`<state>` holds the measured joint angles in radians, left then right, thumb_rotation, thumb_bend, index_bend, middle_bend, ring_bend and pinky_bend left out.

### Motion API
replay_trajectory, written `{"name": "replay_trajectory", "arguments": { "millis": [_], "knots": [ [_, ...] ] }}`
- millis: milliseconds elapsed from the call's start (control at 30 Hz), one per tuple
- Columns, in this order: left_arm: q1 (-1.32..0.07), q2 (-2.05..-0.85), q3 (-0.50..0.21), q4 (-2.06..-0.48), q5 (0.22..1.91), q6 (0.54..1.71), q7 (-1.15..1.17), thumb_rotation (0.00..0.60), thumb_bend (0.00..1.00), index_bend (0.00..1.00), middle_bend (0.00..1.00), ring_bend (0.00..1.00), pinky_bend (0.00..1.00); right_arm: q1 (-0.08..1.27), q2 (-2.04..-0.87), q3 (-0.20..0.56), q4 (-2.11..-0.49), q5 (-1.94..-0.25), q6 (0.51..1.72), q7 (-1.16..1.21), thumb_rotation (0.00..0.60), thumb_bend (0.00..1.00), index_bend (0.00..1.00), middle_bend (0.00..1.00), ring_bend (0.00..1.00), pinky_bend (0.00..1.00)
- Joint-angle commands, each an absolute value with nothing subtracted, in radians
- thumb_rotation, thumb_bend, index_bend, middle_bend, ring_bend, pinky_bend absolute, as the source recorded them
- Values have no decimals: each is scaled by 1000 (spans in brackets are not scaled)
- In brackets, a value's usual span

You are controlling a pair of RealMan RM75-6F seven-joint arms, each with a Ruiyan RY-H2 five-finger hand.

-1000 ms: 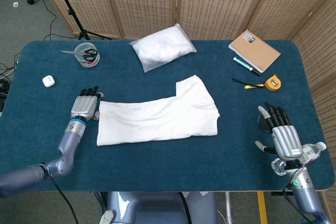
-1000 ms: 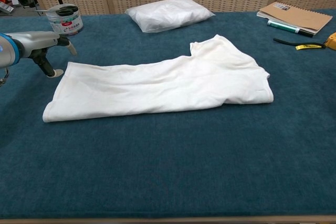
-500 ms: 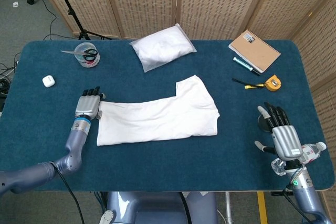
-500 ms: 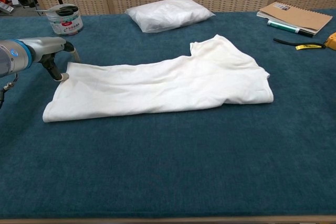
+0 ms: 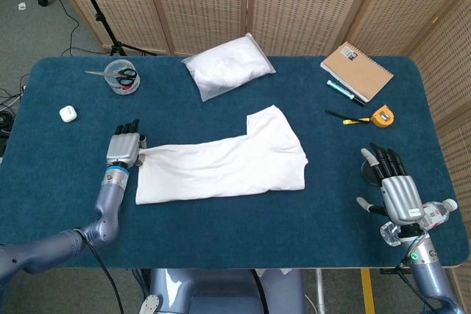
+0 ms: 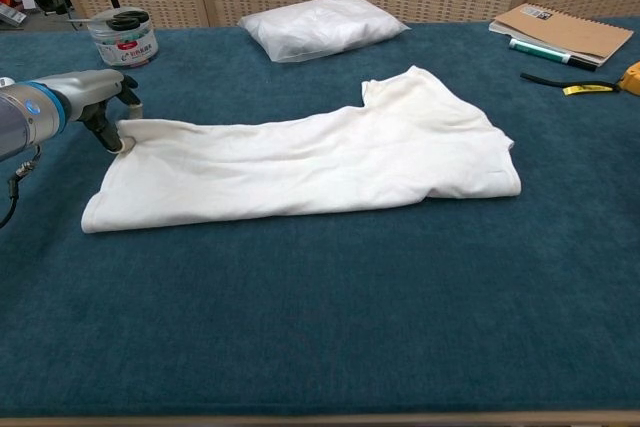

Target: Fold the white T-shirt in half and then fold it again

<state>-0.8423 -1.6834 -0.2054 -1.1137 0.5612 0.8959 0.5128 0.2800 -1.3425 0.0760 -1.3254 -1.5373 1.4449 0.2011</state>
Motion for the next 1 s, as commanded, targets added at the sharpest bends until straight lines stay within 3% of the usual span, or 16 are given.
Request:
{"name": "replay_trajectory", "arguments": {
  "millis": [33, 233, 433, 1000],
  "knots": [
    [-841, -1691, -212, -1106, 563, 899, 514, 600, 453, 685, 0, 0, 0, 279, -1343, 78, -1324, -1539, 1447, 202, 600, 0, 0, 0, 0, 0],
    [-838, -1697, -222, -1099, 573, 905, 523, 600, 499, 737, 0, 0, 0, 277, -1343, 80, -1323, -1543, 1448, 203, 600, 0, 0, 0, 0, 0],
    [-830, -1684, -227, -1102, 578, 900, 529, 600, 624, 802, 0, 0, 0, 276, -1344, 82, -1320, -1546, 1447, 204, 600, 0, 0, 0, 0, 0],
    [-741, -1422, -161, -1148, 583, 768, 497, 600, 648, 824, 0, 0, 0, 276, -1348, 85, -1322, -1548, 1438, 192, 600, 0, 0, 0, 0, 0]
  ]
}}
